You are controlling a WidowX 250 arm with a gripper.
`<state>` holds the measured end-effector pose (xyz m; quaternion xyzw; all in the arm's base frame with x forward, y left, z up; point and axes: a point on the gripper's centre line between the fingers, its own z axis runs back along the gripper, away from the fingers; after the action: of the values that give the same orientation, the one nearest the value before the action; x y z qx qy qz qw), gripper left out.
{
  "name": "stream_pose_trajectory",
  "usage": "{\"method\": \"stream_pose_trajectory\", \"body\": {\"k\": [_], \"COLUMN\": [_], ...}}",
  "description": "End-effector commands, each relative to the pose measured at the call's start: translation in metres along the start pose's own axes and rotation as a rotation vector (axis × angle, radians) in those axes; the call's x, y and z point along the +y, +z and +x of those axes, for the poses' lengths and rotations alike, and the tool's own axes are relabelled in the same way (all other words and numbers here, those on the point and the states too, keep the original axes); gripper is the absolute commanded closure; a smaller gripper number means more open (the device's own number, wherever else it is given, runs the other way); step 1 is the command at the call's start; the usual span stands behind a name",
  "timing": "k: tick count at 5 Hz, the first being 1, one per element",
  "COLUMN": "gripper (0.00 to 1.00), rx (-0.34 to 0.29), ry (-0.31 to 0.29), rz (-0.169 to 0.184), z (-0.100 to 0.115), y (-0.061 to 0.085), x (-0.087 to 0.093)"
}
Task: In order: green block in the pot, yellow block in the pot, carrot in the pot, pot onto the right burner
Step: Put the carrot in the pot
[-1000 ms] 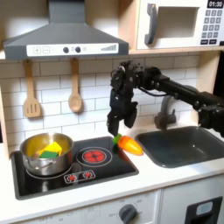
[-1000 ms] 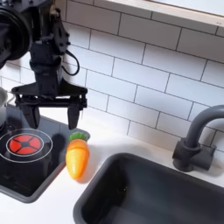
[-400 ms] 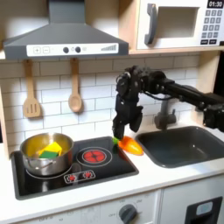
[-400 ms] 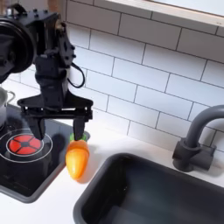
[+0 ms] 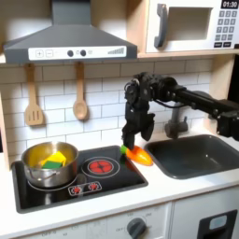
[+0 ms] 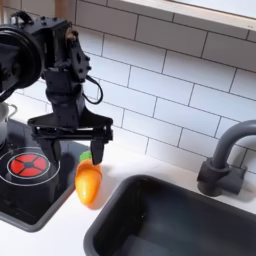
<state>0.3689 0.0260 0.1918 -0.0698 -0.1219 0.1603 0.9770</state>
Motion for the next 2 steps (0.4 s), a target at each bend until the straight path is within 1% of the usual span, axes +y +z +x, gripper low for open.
{"method": "stream_pose_trajectory", "body": {"k": [1,2], "gripper": [0.0,0.0], "rx": [0.0,0.027], "ry": [-0.003,-0.016], "rz": [0.0,0.011], "z": [-0.0002,0.0], "y": [-0.0001,-0.0091], "x": [-0.0005,-0.0064]}}
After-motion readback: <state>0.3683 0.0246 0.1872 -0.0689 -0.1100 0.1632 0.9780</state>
